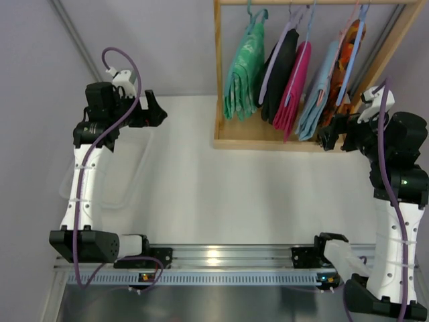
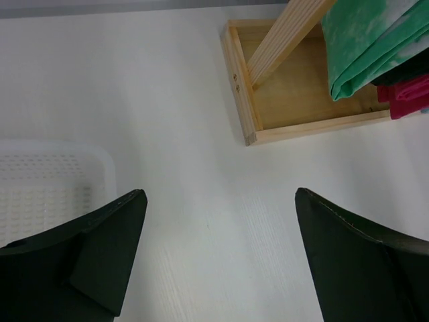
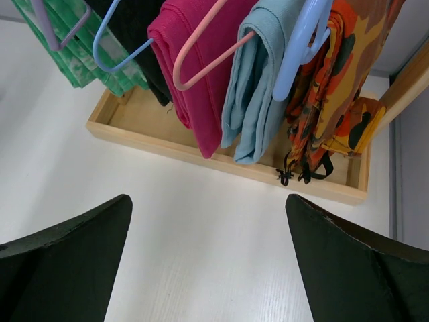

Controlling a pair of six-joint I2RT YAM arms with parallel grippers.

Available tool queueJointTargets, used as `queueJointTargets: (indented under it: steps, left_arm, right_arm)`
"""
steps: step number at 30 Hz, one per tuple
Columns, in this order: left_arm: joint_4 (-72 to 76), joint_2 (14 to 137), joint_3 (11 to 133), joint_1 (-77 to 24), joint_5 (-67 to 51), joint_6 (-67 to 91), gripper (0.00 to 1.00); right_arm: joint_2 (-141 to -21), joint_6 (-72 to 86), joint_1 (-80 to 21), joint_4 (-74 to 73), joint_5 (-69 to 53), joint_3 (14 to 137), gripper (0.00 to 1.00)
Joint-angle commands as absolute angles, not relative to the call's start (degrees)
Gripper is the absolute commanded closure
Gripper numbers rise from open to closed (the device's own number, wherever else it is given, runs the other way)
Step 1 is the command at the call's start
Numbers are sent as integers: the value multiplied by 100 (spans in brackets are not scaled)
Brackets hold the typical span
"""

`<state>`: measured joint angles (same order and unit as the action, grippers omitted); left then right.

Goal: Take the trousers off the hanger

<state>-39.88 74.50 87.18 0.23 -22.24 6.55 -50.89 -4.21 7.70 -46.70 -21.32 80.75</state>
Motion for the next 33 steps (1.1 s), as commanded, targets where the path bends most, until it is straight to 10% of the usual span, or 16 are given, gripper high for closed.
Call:
queueJointTargets:
  steps: [1, 33]
  left_arm:
    - [-3691, 7549, 9201, 26, -2468, 747, 1]
    - [1099, 10863, 12357, -2126, -4887, 4975, 11]
  right_arm:
    - [-5115, -308, 844, -4456, -2259, 8393, 1]
    - [-5985, 527, 976, -4131, -3015, 9554, 1]
